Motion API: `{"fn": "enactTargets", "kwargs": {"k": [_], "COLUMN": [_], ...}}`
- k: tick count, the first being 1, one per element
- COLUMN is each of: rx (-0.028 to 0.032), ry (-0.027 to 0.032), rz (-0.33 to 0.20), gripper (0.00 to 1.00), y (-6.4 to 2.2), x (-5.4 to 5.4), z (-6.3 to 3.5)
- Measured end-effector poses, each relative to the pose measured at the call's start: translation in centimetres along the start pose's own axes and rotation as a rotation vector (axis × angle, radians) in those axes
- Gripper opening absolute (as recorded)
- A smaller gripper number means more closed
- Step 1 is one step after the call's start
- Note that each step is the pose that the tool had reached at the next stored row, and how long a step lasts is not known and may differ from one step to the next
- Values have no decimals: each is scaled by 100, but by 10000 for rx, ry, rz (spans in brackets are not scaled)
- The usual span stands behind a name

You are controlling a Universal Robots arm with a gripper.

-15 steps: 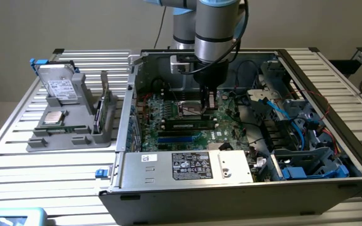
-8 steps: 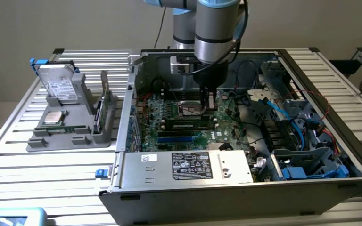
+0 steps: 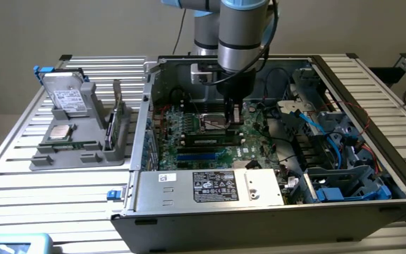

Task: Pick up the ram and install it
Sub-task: 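Press down the ram until it locks into place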

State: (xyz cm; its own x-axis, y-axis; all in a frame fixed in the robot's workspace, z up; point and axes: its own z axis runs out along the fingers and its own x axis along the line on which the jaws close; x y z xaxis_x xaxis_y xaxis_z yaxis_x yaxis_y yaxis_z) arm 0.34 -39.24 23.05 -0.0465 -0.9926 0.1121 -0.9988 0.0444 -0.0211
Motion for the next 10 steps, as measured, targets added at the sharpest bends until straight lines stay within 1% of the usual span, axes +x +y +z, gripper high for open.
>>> {"fn": "enactTargets", "kwargs": {"k": [10], "rx": [-4], "ry": [2], "rz": [66], "gripper": [11], "y": [2], "x": [-2], "z": [27]}}
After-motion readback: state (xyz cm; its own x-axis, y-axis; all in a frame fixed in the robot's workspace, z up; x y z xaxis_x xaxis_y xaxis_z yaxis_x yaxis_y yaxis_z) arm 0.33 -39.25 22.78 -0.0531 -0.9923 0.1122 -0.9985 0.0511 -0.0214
